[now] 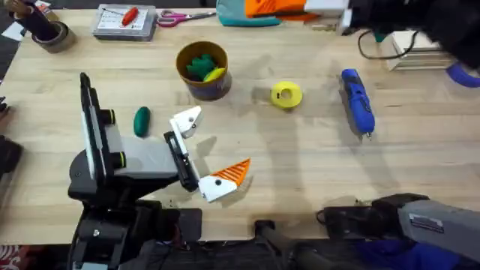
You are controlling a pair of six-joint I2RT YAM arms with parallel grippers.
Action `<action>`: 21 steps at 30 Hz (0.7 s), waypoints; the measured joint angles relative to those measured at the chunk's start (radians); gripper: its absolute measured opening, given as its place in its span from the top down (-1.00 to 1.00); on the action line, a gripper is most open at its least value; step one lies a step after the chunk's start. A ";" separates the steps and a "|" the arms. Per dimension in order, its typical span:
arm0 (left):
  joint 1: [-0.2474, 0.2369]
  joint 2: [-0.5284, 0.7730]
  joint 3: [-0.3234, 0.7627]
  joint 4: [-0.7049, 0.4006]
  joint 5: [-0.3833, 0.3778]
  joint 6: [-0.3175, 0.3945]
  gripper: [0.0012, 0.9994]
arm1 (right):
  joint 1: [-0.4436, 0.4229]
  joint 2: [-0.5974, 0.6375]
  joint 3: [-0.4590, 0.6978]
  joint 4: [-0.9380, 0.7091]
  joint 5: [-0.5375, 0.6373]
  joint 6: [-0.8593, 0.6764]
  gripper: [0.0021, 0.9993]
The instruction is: Pick up the gripper from the table and insert it into the empty holder that is missing its gripper. Then pick up a screw, insert it into the mounting hole, and use the screwdriver to tighten it. Finally, clean up the table by picking up the vegetable and placing it into the bucket.
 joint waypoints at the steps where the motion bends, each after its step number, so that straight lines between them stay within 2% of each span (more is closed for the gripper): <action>1: 0.000 0.000 0.000 0.000 0.000 0.000 -0.97 | -0.006 0.000 -0.040 0.081 -0.041 0.043 0.98; 4: 0.000 0.000 0.000 0.000 0.000 0.000 -0.97 | -0.020 0.000 -0.161 0.305 -0.130 0.184 0.98; 8: 0.000 0.000 0.000 0.000 0.000 0.000 -0.97 | -0.030 0.007 -0.311 0.588 -0.193 0.377 0.98; 13: 0.000 0.000 0.000 0.000 0.000 0.000 -0.97 | -0.030 0.067 -0.413 0.900 -0.272 0.579 0.98; 16: 0.000 0.000 0.000 0.000 -0.001 0.000 -0.97 | -0.030 0.125 -0.426 0.989 -0.333 0.661 0.98; 21: 0.000 0.000 0.000 0.000 -0.001 0.000 -0.97 | -0.030 0.237 -0.429 1.000 -0.399 0.700 0.98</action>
